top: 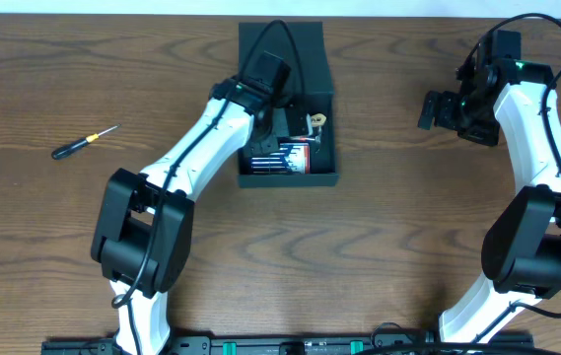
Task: Pack container
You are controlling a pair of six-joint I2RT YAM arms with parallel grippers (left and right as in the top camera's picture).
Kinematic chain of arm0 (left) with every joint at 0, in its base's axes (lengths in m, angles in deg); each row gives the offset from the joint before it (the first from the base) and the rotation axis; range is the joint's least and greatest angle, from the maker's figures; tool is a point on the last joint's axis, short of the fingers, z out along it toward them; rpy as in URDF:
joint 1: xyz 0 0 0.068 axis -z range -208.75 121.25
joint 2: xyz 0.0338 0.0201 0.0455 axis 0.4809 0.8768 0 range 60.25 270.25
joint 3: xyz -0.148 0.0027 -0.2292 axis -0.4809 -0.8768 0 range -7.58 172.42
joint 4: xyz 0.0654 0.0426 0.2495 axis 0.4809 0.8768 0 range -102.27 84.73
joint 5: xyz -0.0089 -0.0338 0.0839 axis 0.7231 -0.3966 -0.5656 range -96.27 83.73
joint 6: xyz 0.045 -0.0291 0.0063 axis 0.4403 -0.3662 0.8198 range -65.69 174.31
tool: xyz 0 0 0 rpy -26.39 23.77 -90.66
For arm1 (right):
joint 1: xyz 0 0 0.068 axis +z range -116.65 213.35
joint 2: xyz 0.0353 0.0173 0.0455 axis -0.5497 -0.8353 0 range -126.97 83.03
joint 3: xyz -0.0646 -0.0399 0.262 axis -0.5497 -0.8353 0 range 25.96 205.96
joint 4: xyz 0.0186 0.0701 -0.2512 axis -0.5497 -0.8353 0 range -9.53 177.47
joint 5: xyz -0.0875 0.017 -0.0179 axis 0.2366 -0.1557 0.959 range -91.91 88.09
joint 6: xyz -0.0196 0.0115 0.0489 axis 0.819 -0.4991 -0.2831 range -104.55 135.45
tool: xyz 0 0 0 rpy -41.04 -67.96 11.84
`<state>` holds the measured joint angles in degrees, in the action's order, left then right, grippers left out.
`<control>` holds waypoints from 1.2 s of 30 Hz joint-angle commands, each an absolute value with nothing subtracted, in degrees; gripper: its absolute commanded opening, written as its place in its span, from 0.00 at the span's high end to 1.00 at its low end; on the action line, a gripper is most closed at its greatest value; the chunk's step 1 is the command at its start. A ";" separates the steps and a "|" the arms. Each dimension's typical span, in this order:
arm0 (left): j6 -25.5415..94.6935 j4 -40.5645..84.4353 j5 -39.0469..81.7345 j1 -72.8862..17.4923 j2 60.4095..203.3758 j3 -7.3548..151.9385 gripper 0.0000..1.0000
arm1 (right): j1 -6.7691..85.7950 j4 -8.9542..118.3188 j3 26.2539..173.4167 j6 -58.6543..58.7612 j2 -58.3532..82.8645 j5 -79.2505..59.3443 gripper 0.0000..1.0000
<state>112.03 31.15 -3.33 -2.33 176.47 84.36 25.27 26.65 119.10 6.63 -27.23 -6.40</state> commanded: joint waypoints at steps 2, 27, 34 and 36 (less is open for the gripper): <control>112.46 32.55 0.30 -2.73 177.06 84.40 0.94 | 25.56 26.52 118.95 5.63 -27.60 -6.88 0.01; 105.14 35.02 2.04 -1.72 175.92 82.50 0.73 | 25.56 27.35 118.95 5.63 -27.60 -6.86 0.01; 96.35 34.99 1.65 -2.40 168.62 86.30 0.69 | 25.56 27.87 118.95 5.63 -27.60 -6.86 0.01; 95.55 34.99 1.41 -3.49 164.75 86.54 0.68 | 25.56 28.01 118.95 5.63 -27.62 -6.86 0.01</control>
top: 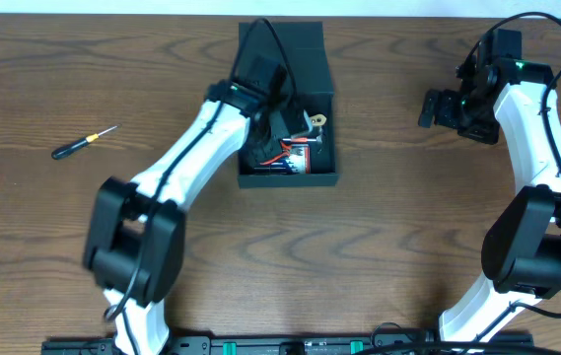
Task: Pack container
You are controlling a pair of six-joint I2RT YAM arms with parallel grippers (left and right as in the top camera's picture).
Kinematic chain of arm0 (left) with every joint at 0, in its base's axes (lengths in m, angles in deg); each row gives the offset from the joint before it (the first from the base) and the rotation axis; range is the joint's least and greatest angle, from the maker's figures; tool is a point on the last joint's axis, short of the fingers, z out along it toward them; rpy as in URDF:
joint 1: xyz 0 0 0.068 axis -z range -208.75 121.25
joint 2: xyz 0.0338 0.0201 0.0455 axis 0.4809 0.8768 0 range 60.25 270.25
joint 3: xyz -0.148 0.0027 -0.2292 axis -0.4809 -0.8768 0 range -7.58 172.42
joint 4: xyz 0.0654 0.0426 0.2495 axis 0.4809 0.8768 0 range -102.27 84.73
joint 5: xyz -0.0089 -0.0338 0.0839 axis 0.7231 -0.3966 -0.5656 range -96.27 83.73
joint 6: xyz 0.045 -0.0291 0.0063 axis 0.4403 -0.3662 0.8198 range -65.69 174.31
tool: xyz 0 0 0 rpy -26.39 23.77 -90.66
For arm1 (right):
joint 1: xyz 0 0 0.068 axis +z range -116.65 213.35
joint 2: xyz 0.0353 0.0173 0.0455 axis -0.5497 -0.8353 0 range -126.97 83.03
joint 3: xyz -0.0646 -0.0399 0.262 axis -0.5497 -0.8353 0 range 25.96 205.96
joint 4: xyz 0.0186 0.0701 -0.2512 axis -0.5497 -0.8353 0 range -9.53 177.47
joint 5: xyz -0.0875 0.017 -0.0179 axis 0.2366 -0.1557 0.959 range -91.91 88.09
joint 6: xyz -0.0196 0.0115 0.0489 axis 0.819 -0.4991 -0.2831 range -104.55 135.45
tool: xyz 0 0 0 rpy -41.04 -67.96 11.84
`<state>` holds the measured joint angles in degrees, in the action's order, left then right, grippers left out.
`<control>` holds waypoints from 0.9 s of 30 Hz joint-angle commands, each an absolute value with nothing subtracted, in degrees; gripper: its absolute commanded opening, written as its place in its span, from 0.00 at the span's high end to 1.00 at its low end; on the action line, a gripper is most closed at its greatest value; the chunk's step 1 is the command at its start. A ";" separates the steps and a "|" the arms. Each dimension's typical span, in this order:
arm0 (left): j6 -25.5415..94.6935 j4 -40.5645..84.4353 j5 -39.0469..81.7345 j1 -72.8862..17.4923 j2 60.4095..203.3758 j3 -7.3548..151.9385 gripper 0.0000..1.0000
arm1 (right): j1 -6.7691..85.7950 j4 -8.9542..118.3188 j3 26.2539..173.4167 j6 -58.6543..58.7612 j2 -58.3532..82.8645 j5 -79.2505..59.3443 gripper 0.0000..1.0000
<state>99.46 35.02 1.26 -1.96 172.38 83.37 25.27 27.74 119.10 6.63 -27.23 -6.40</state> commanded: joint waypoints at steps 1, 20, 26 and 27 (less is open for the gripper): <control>95.39 35.02 0.65 -4.23 162.96 86.54 0.68 | 25.56 28.07 118.95 5.63 -27.60 -6.86 0.01; 75.85 42.93 6.00 -44.58 163.64 86.28 0.21 | 25.56 29.62 118.95 5.61 -27.62 -6.86 0.01; 66.24 42.93 0.54 -50.22 171.99 86.28 0.20 | 25.56 30.30 118.95 5.61 -27.62 -6.88 0.01; 63.50 42.75 0.56 -50.68 173.48 86.28 0.20 | 25.56 30.48 118.95 5.61 -27.62 -6.88 0.01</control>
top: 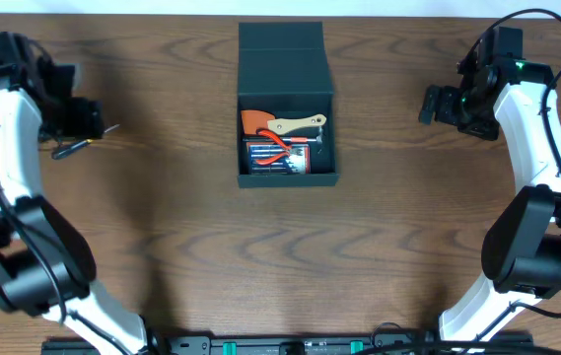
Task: Pack container
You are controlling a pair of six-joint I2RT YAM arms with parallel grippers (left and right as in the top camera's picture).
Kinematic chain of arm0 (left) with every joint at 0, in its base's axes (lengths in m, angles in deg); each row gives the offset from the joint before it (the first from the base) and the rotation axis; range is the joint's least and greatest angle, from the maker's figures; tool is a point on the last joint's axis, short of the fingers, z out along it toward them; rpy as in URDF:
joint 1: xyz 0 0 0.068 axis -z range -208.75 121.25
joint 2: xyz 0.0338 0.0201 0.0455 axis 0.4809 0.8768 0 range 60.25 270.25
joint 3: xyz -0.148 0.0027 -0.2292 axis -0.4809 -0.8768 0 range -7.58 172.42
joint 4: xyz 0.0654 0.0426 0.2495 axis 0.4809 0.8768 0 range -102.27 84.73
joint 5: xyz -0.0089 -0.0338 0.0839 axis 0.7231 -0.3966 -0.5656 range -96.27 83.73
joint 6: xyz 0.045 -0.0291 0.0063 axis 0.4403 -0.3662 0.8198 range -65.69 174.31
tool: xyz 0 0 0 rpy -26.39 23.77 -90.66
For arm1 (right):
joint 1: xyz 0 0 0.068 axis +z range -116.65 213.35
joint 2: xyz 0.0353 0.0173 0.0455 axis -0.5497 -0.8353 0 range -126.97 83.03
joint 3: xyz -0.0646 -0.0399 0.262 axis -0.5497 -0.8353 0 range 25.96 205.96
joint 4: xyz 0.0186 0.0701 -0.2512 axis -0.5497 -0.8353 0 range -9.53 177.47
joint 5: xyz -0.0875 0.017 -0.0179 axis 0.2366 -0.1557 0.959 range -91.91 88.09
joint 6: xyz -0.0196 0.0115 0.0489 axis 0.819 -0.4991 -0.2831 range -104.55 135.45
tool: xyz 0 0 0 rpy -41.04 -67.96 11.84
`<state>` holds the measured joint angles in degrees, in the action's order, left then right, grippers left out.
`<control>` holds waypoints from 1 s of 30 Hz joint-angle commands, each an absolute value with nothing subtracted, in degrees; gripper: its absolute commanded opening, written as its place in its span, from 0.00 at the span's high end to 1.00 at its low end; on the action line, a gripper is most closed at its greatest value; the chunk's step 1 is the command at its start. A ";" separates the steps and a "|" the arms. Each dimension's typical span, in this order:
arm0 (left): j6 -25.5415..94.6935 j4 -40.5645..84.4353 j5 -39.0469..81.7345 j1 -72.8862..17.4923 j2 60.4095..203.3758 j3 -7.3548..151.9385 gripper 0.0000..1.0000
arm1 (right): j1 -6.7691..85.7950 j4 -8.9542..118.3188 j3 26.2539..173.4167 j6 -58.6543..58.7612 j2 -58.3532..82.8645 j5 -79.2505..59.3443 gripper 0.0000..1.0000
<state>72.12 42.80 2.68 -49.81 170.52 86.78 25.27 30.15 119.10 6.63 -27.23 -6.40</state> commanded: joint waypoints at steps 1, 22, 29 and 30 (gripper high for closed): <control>61.56 42.64 0.56 -50.88 174.35 86.28 0.20 | 25.56 30.52 118.95 5.61 -27.62 -6.88 0.01; 117.75 36.42 -3.70 -51.05 177.50 86.30 0.40 | 25.56 30.43 118.95 5.65 -27.62 -6.84 0.01; 121.64 30.08 -4.25 -53.24 179.20 86.30 0.31 | 25.56 30.50 118.95 5.63 -27.62 -6.86 0.01; 121.66 30.43 -4.32 -53.67 180.01 86.30 0.29 | 25.56 30.50 118.95 5.63 -27.62 -6.86 0.01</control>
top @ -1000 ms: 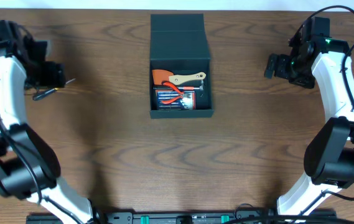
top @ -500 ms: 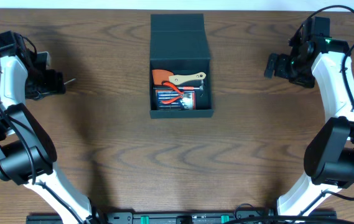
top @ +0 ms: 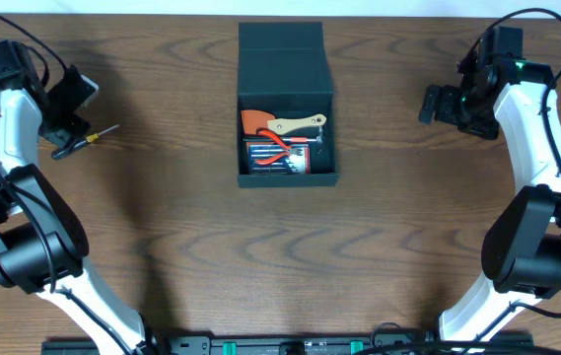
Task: Pack container
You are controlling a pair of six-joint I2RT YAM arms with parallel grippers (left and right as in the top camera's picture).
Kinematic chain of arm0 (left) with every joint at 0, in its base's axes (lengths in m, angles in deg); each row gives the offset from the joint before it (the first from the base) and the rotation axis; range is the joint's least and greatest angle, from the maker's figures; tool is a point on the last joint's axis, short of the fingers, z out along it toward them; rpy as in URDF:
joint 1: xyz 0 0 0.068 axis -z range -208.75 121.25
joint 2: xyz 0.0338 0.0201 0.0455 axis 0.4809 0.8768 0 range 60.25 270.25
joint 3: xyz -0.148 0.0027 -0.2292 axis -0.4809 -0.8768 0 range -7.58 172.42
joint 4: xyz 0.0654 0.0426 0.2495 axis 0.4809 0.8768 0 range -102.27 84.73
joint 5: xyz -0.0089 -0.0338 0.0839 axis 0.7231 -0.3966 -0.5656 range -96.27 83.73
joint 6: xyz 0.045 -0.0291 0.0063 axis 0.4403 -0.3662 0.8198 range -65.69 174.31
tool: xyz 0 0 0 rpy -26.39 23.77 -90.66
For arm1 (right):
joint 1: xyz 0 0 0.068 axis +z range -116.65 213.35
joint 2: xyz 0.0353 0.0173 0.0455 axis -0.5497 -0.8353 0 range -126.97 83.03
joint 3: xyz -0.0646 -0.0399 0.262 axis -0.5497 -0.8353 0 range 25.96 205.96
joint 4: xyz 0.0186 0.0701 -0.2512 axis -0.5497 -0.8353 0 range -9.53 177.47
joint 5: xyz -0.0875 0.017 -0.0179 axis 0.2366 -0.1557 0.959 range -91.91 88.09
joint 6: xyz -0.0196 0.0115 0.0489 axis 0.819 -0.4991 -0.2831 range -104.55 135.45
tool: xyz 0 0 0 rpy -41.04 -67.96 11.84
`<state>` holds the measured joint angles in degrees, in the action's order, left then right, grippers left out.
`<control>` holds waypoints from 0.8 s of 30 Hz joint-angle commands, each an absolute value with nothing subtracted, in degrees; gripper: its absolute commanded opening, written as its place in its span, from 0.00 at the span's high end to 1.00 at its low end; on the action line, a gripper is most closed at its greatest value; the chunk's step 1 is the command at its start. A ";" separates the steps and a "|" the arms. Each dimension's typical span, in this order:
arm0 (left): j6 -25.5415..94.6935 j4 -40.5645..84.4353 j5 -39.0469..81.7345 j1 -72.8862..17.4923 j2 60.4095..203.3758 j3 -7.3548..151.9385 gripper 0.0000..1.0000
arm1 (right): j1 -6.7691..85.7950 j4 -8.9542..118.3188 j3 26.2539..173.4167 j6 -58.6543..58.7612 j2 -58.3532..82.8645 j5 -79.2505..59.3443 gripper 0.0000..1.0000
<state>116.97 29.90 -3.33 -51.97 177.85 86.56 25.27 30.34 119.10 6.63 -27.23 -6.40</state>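
A dark box [top: 289, 176] stands open at the table's middle back, its lid [top: 284, 61] folded away behind it. Inside lie a tool with a pale wooden handle [top: 296, 124], an orange piece [top: 254, 121] and a pack with red and blue markings [top: 278, 158]. A small screwdriver [top: 85, 141] with a black handle lies on the table at the far left. My left gripper [top: 75, 118] hovers right over the screwdriver's handle end; its jaws are too small to read. My right gripper [top: 432, 106] hangs at the far right, apart from everything.
The wooden table [top: 280, 266] stretches around the box. Both arm bases stand at the front edge, left [top: 24, 256] and right [top: 526, 256].
My left gripper has shifted slightly and turned over the screwdriver at the far left. The box, its contents and my right arm stand as before.
My left arm first reached into the open box, covering its contents, and stayed there at the second moment. Then it had swung to the far left by the screwdriver, leaving the wooden-handled tool and orange piece showing in the box. My right arm never moved.
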 commanded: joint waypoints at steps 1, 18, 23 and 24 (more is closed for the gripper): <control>121.66 31.00 -4.38 -54.11 180.82 86.30 0.28 | 25.56 30.50 118.95 5.63 -27.62 -6.86 0.01; 128.68 31.52 -5.41 -55.44 186.20 86.30 0.30 | 25.56 30.45 118.95 5.61 -27.62 -9.81 0.01; 128.66 31.59 -5.43 -55.55 190.26 86.30 0.34 | 25.56 30.39 118.95 5.63 -27.62 -11.63 0.01; 128.66 31.61 -5.43 -55.47 190.81 86.30 0.34 | 25.56 30.24 118.95 5.63 -27.62 -11.69 0.01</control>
